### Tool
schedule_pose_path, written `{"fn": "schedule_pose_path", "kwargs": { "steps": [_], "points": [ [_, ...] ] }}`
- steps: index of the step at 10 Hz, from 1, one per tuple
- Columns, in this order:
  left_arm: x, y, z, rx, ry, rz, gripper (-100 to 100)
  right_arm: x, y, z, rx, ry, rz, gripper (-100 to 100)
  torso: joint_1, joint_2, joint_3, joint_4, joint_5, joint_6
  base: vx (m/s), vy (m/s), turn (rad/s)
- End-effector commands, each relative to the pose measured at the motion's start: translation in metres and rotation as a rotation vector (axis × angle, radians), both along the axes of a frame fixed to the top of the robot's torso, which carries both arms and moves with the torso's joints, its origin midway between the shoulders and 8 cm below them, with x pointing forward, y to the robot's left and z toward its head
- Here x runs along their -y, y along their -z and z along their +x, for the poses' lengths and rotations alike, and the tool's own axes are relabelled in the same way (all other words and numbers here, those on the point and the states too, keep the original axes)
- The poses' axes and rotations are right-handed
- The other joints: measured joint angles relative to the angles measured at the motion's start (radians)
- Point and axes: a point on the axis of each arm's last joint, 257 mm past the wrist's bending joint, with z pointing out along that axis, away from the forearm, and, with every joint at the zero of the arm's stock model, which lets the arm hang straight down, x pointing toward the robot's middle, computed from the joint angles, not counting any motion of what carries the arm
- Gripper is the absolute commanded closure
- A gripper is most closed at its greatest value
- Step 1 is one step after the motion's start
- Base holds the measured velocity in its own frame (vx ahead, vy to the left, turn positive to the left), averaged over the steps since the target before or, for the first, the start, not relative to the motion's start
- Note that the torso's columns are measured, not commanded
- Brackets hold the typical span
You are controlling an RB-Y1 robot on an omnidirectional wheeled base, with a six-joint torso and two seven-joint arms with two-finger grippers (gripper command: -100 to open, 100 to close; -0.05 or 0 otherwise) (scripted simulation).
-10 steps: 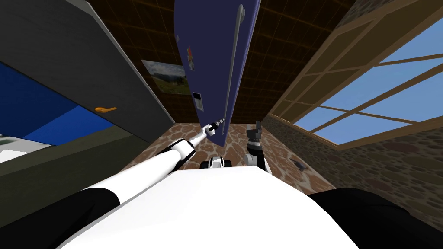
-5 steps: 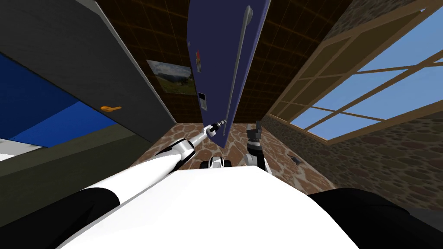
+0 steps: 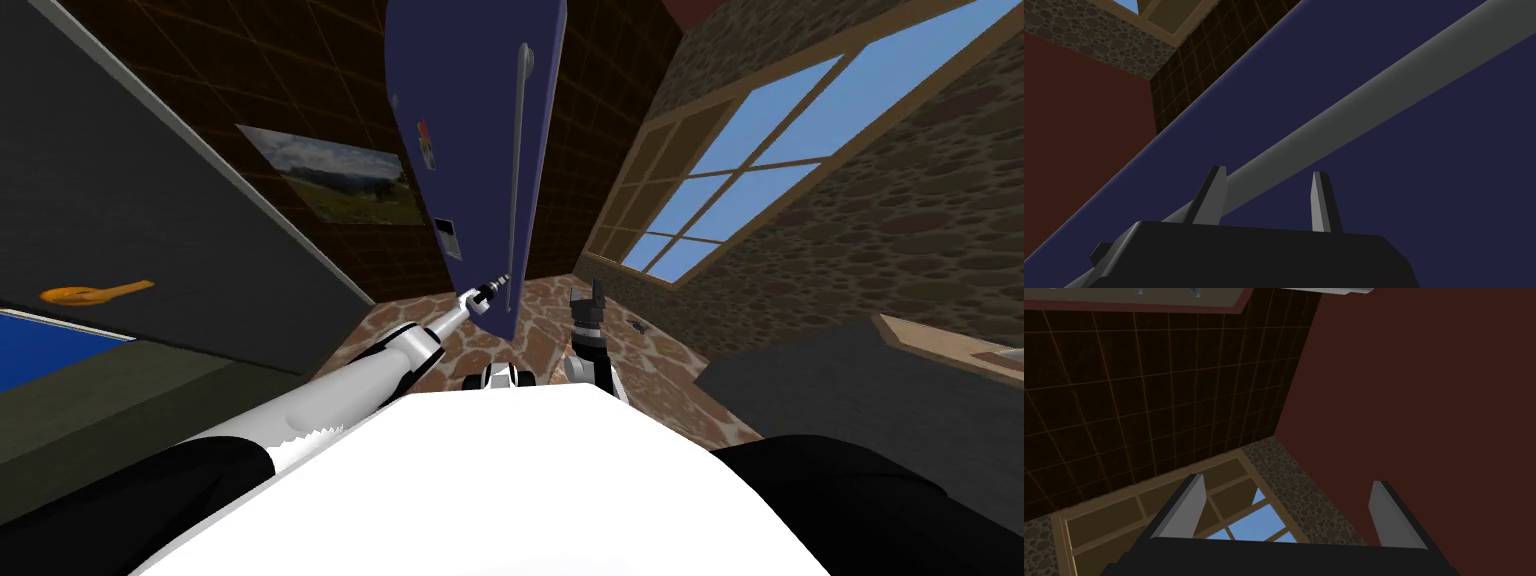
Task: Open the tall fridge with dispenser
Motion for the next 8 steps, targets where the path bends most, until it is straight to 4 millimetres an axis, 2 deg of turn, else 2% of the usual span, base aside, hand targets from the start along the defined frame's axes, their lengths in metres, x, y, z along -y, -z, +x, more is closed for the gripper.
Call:
{"fn": "schedule_pose_path", "kwargs": {
  "steps": [1, 3, 5, 6, 7, 8],
  "points": [
    [-0.068, 0.006, 0.014, -0.007, -0.114, 0.001, 100, 0.0, 0.0, 0.0, 0.0, 0.0, 0.0, 0, -0.006, 0.002, 0.001, -0.001, -0.001, 0.002, -0.088, 0.18, -0.423],
    [-0.088, 0.0, 0.02, -0.007, -0.153, -0.027, 100, 0.0, 0.0, 0.0, 0.0, 0.0, 0.0, 0, -0.001, 0.004, 0.003, -0.006, -0.001, 0.002, -0.122, 0.185, -0.498],
    [-0.088, -0.003, 0.021, -0.002, -0.154, -0.032, 100, 0.0, 0.0, 0.0, 0.0, 0.0, 0.0, 0, -0.008, 0.0, 0.0, -0.001, -0.003, 0.003, -0.034, 0.062, -0.053],
    [-0.132, 0.012, 0.024, -0.019, -0.224, -0.012, 100, 0.0, 0.0, 0.0, 0.0, 0.0, 0.0, 0, -0.007, -0.001, 0.0, -0.001, -0.002, 0.0, -0.105, 0.116, -0.291],
    [-0.148, 0.003, 0.03, -0.011, -0.253, -0.032, 100, 0.0, 0.0, 0.0, 0.0, 0.0, 0.0, 0, 0.001, 0.006, 0.004, -0.003, 0.0, 0.005, -0.142, 0.241, -0.42],
    [-0.151, 0.002, 0.03, -0.01, -0.258, -0.037, 100, 0.0, 0.0, 0.0, 0.0, 0.0, 0.0, 0, 0.001, 0.012, 0.008, -0.001, 0.0, 0.01, -0.075, 0.21, -0.482]
  ]
}}
